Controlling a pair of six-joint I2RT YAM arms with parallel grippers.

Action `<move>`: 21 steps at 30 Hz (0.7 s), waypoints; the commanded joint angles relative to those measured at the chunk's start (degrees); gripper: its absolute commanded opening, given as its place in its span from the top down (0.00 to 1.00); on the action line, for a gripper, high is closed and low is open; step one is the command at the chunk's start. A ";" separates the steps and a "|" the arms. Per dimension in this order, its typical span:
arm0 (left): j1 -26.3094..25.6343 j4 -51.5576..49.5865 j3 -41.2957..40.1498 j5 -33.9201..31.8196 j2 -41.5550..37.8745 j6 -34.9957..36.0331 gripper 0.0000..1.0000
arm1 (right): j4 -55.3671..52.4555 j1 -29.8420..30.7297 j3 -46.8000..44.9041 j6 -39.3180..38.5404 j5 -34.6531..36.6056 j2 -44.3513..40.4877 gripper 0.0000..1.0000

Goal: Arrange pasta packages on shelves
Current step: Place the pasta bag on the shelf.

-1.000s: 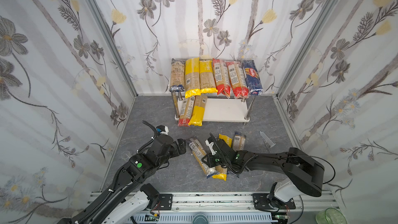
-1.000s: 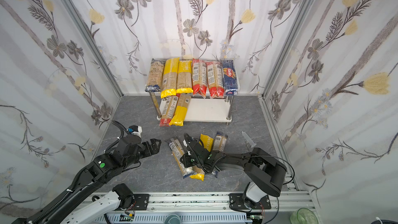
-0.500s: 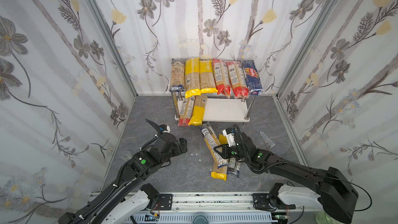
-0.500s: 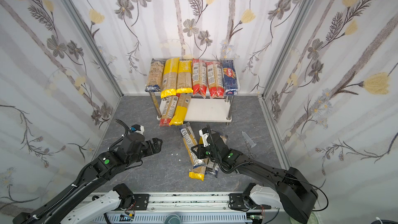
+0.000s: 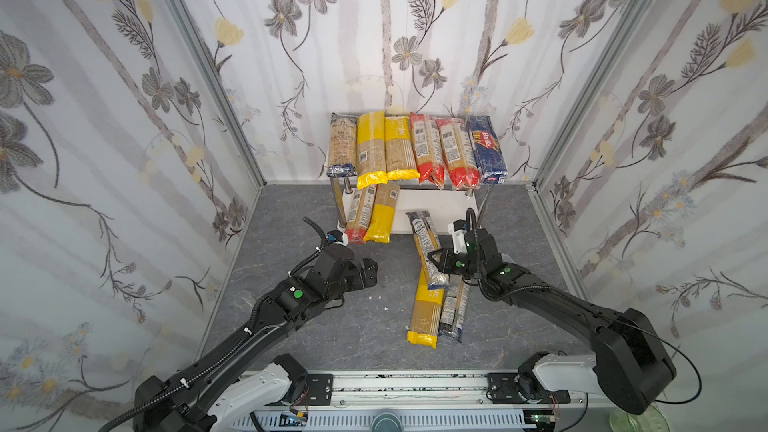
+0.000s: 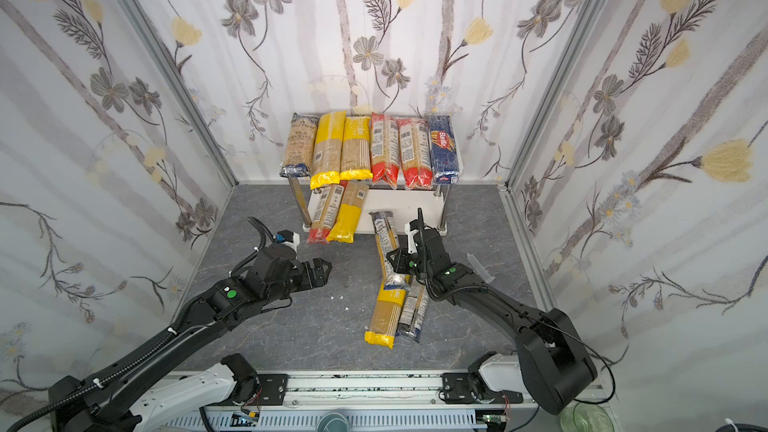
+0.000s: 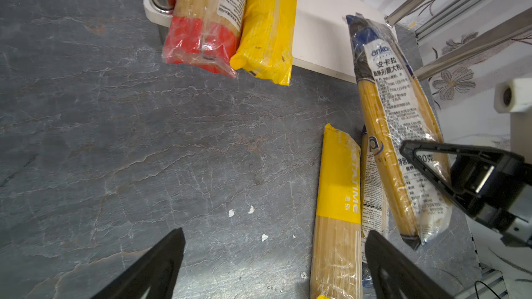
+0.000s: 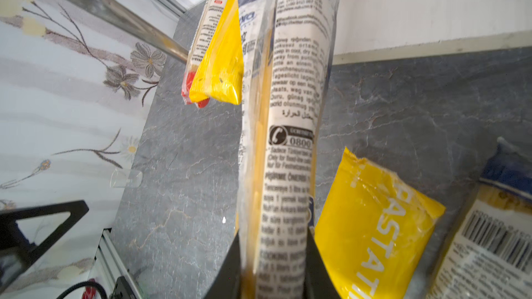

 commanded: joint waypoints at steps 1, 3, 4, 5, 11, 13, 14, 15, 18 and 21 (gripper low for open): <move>0.08 4.15 0.79 0.90 0.51 1.90 0.00 | 9.21 -1.22 4.84 -0.22 -0.57 4.12 0.94; 0.09 5.09 0.72 1.34 1.04 2.35 0.00 | 9.81 -1.79 7.74 0.11 -0.43 8.19 0.94; 0.06 5.58 0.62 1.76 1.38 2.57 0.00 | 9.85 -2.11 9.66 0.31 -0.52 10.16 0.94; 0.09 6.15 0.52 2.27 1.87 2.87 0.00 | 9.88 -2.23 11.46 0.56 -0.44 12.05 0.94; 0.08 9.12 -0.33 3.88 4.63 5.02 0.00 | 11.10 -2.90 20.18 3.19 0.86 22.04 0.93; 0.08 9.75 -0.36 4.05 5.08 5.78 0.00 | 11.49 -3.22 22.43 4.02 0.78 24.86 0.93; 0.09 9.99 -0.31 4.03 5.25 6.13 0.00 | 11.31 -3.32 23.73 4.35 0.77 26.35 0.92; 0.10 10.17 -0.32 4.03 5.36 6.42 0.00 | 10.94 -3.41 24.82 4.53 1.09 27.46 0.92; 0.16 10.70 -0.43 3.94 5.98 6.74 0.00 | 10.08 -3.48 27.94 5.12 2.52 30.76 0.92; 0.15 11.31 -0.84 4.03 6.68 7.01 0.00 | 9.61 -3.64 30.38 5.76 2.91 33.39 0.90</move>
